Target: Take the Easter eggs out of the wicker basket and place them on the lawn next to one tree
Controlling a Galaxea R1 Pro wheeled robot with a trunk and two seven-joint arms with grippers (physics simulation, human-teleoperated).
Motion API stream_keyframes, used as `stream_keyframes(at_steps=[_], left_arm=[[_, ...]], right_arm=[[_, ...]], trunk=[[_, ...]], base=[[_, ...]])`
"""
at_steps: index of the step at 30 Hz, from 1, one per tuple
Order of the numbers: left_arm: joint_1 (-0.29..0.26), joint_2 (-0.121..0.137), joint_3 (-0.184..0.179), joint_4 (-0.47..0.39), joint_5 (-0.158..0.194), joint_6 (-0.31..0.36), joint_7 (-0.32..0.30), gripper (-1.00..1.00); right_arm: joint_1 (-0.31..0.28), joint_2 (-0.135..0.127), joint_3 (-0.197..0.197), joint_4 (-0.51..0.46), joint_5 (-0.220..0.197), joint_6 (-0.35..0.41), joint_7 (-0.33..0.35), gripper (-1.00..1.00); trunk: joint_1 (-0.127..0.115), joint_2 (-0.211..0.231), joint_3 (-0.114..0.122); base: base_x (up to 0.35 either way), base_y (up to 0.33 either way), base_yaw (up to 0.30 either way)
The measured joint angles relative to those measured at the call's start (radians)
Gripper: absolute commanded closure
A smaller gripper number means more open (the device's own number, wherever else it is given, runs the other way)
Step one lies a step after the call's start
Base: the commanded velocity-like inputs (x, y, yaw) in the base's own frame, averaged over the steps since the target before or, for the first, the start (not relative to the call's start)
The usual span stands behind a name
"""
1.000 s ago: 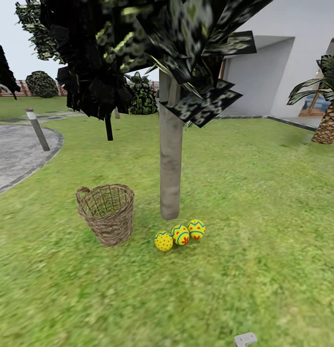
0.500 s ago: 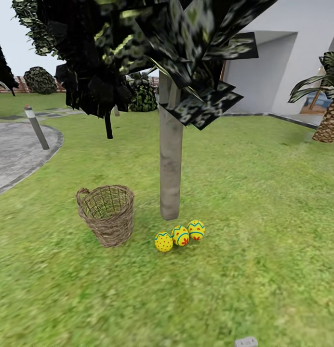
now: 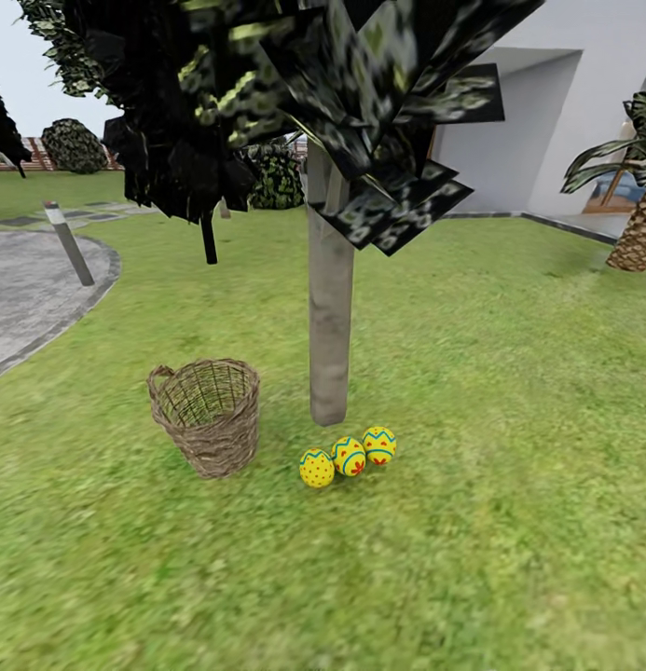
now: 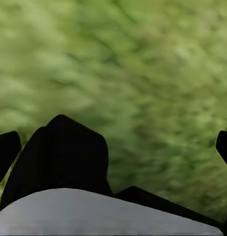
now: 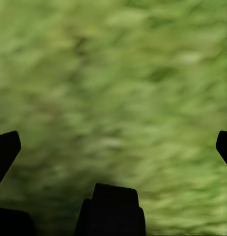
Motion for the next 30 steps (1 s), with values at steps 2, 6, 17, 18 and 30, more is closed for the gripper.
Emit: stream_keyframes(at_steps=[2,6,17,18,30], left_arm=[[0.000,-0.002,-0.006,0.003,-0.003,0.000,0.017,-1.00],[0.000,-0.004,-0.012,0.008,-0.005,-0.001,0.034,-1.00],[0.000,-0.003,-0.014,0.053,-0.004,-0.050,0.039,-1.00],[0.000,-0.003,-0.014,0.054,-0.004,-0.051,0.039,-1.00],[0.000,-0.005,-0.013,0.081,-0.009,-0.053,0.076,-1.00]], right_arm=[[0.000,0.000,0.000,0.002,0.000,0.000,-0.001,-1.00],[0.001,0.001,0.000,0.033,0.000,-0.011,-0.008,-1.00],[0.002,0.002,0.000,0.085,0.000,-0.081,-0.010,-1.00],[0.002,0.002,0.000,0.085,0.000,-0.081,-0.010,-1.00],[0.005,0.002,0.000,0.088,-0.001,-0.082,-0.010,-1.00]], trunk=[[-0.008,0.014,0.003],[-0.023,0.042,0.009],[-0.065,0.119,0.025],[-0.068,0.126,0.027],[-0.115,0.210,0.045]], base=[[0.000,0.000,0.000],[-0.025,0.000,0.000],[-0.306,0.000,0.000],[-0.345,0.000,0.000],[-0.148,0.000,0.000]])
